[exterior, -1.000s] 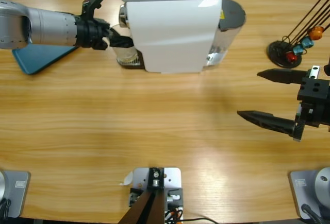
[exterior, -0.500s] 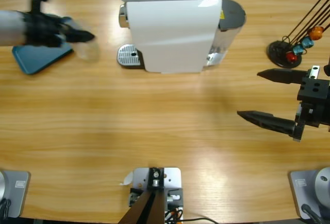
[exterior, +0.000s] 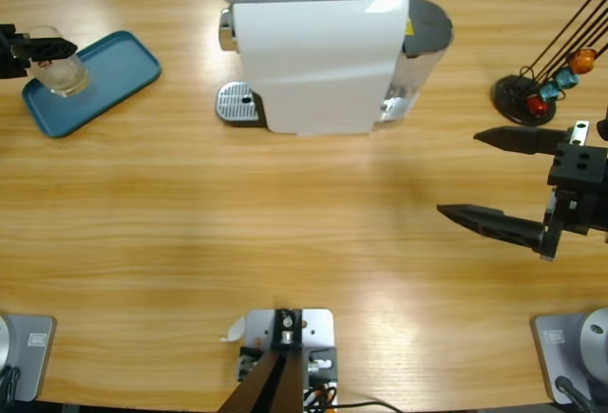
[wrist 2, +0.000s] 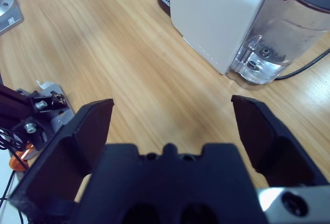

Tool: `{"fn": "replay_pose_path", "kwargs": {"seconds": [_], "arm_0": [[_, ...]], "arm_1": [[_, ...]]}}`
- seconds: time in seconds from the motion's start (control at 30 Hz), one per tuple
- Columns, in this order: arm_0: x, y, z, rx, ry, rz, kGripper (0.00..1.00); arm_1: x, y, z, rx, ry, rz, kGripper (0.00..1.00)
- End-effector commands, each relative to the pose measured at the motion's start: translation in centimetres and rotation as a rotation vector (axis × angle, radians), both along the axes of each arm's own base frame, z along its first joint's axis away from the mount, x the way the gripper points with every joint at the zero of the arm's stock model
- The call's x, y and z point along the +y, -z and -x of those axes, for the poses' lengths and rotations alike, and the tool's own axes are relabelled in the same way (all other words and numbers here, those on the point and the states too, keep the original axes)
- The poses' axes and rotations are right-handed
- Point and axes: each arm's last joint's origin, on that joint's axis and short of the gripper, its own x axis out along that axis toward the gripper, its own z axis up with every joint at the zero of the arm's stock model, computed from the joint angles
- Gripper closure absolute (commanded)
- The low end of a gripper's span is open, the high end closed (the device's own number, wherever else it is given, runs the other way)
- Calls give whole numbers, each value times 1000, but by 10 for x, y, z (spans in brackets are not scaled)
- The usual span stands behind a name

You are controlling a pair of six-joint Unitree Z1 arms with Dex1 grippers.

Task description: Pour coffee

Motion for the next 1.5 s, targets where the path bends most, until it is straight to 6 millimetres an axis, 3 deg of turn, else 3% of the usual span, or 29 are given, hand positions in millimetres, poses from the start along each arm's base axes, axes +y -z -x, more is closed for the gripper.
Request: {"fn": "replay_pose_path", "kwargs": {"seconds": [0.03,0.33,0.4,0.43,0.7,0.8,0.9,0.97,1.03,1.13,1.23,1.3,1.5], "arm_0": [[12,46,-36,18,-87,16,610],[7,68,-46,55,-50,91,589],[6,66,-44,54,-37,113,92],[7,62,-41,47,-36,115,32],[15,38,-12,-10,-54,124,32],[16,6,9,-77,-49,134,32],[5,-44,41,-99,12,139,32],[-8,-76,72,-108,98,145,32],[-12,-92,112,-154,183,162,32],[-11,-77,167,-176,332,226,32],[-2,-37,203,-106,406,296,35],[-1,-38,208,-132,430,313,45],[-8,-35,192,-86,390,254,4]], "arm_1": [[-3,9,7,6,-28,7,0],[-3,8,7,4,-25,8,0],[-4,8,7,2,-24,7,0],[-4,8,7,1,-24,7,0],[-4,8,7,-2,-24,4,0],[-4,8,7,-2,-24,4,0],[-4,8,7,-2,-24,4,0],[-4,8,7,-2,-26,4,0],[-4,8,8,-2,-27,3,0],[-4,7,8,-3,-29,1,0],[-4,7,8,-2,-30,1,0],[-4,8,8,0,-32,2,0],[-3,10,7,10,-34,8,0]]}}
